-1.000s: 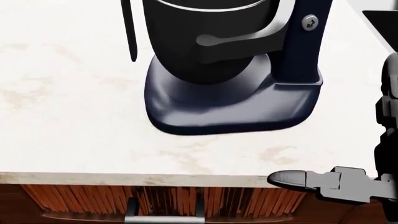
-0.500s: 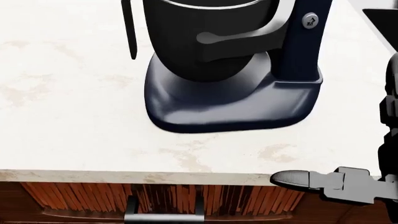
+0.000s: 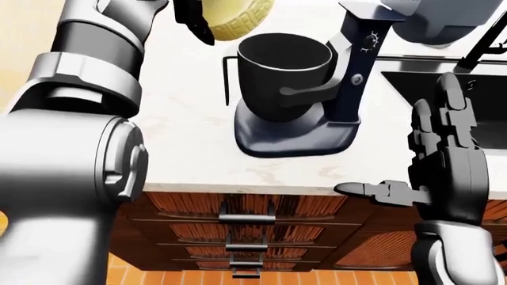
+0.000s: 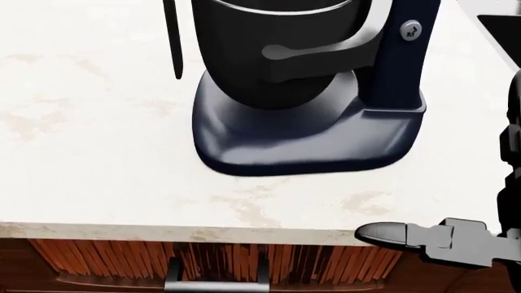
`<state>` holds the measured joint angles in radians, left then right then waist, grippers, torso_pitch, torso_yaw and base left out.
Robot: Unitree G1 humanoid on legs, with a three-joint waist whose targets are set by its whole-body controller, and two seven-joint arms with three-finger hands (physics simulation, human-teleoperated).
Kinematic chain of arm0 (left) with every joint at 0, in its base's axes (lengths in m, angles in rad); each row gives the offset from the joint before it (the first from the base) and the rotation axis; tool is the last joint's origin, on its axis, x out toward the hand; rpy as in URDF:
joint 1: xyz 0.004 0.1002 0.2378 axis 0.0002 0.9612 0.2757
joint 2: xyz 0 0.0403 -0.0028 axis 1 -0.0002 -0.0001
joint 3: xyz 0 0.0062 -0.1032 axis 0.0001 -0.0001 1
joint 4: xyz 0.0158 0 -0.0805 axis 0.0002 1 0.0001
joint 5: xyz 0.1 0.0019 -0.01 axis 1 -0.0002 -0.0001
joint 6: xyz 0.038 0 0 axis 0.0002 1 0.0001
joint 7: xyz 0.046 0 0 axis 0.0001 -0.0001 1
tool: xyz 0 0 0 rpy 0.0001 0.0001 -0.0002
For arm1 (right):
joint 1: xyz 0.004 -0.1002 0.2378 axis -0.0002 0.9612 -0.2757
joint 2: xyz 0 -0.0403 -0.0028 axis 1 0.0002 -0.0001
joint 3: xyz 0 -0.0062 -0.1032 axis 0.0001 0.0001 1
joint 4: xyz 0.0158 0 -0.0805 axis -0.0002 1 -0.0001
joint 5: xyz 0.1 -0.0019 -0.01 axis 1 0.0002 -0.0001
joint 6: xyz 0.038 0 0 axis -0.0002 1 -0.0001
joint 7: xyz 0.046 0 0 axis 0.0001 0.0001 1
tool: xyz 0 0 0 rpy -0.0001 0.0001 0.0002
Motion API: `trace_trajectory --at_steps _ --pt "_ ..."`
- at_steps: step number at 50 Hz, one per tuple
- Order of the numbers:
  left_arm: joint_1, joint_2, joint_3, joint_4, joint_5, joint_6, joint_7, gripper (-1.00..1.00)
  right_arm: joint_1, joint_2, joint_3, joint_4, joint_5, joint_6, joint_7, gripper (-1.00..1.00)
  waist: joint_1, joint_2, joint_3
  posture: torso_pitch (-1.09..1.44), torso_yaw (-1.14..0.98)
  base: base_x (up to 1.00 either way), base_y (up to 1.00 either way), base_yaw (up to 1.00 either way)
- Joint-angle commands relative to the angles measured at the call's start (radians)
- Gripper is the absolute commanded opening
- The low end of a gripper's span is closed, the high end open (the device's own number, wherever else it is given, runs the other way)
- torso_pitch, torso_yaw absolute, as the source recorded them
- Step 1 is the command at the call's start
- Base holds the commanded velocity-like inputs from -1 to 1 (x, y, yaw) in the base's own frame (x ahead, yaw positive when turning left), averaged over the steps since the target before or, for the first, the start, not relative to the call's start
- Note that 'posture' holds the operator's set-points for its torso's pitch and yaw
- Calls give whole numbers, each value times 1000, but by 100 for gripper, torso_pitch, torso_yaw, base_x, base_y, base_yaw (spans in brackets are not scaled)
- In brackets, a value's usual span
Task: Place the cheese in the stand mixer bowl.
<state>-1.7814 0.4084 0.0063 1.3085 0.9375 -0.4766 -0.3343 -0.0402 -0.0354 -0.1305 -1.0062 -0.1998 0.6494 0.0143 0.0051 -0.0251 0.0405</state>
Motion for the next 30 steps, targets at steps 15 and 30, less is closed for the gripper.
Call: trace_trajectory --at_steps 15,30 --pt "-74 -29 19 -46 -28 0 39 -100 -12 -7 -15 -41 1 -23 -3 100 0 -1 -25 0 0 0 0 0" --pt "-91 -83 10 -53 -52 22 27 -100 -13 -9 -25 -41 9 -26 -1 100 1 -4 -24 0 0 0 0 0"
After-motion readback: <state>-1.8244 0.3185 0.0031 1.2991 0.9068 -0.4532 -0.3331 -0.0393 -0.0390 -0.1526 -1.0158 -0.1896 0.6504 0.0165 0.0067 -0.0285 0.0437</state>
